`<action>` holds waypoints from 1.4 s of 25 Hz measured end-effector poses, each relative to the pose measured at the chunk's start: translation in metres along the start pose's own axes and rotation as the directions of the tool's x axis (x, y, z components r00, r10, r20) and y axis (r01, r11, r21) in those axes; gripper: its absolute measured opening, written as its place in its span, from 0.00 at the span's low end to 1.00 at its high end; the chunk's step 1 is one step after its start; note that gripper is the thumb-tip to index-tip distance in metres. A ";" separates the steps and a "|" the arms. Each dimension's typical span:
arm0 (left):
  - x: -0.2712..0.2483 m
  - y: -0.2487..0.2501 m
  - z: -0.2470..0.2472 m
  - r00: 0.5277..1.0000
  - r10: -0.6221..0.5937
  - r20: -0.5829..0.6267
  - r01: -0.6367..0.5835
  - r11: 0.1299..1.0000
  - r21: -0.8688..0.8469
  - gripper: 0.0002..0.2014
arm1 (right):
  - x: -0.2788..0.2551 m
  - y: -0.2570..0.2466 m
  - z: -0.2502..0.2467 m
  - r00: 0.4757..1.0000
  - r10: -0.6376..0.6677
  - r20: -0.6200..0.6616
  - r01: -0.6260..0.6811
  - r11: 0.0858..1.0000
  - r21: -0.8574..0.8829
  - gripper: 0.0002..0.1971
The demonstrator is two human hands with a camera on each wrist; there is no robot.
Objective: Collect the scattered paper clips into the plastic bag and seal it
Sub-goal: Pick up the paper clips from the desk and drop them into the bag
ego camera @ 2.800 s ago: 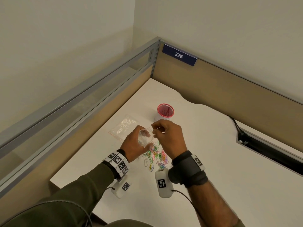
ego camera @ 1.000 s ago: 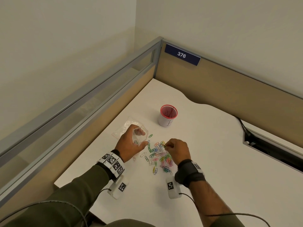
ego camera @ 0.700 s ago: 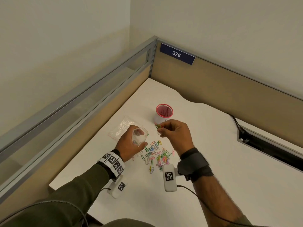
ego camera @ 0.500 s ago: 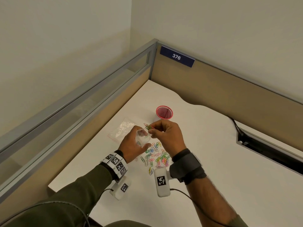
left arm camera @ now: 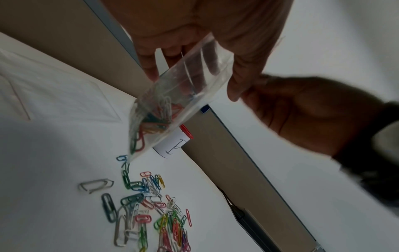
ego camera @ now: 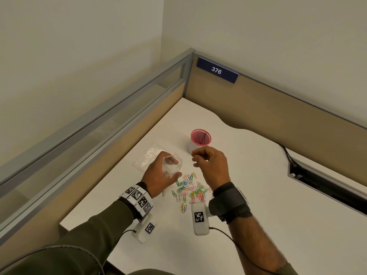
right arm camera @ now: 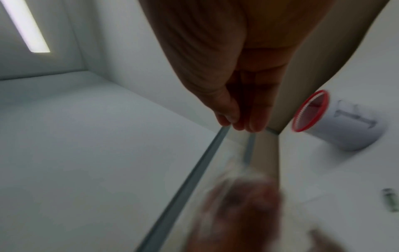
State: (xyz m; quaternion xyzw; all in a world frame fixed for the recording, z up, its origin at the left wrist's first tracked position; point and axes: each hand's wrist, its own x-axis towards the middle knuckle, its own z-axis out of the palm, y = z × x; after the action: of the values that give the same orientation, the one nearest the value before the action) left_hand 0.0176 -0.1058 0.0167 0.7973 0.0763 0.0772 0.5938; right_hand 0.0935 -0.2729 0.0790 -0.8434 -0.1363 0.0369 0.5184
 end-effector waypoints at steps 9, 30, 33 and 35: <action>-0.004 -0.013 -0.027 0.999 0.001 -0.047 -0.004 0.998 -0.064 0.22 | 0.012 0.120 0.009 0.902 0.399 0.167 -0.136 0.628 -0.766 0.21; -0.008 -0.010 -0.015 0.999 0.022 -0.036 -0.027 0.988 -0.152 0.23 | -0.045 0.121 0.022 0.920 0.359 0.156 -0.142 0.678 -0.721 0.13; -0.009 -0.009 -0.015 0.999 0.031 -0.037 -0.036 0.991 -0.130 0.24 | -0.036 0.118 0.016 0.923 0.342 0.178 -0.125 0.703 -0.700 0.17; -0.009 -0.008 -0.015 0.999 0.033 -0.037 -0.037 0.992 -0.120 0.24 | -0.034 0.119 0.011 0.897 0.360 0.256 -0.075 0.696 -0.714 0.26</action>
State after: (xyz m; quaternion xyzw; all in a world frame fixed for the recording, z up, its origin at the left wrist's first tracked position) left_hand 0.0057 -0.0908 0.0129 0.7596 0.0676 0.1060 0.6381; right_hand 0.0811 -0.3233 -0.0338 -0.9611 -0.1340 0.2073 0.1236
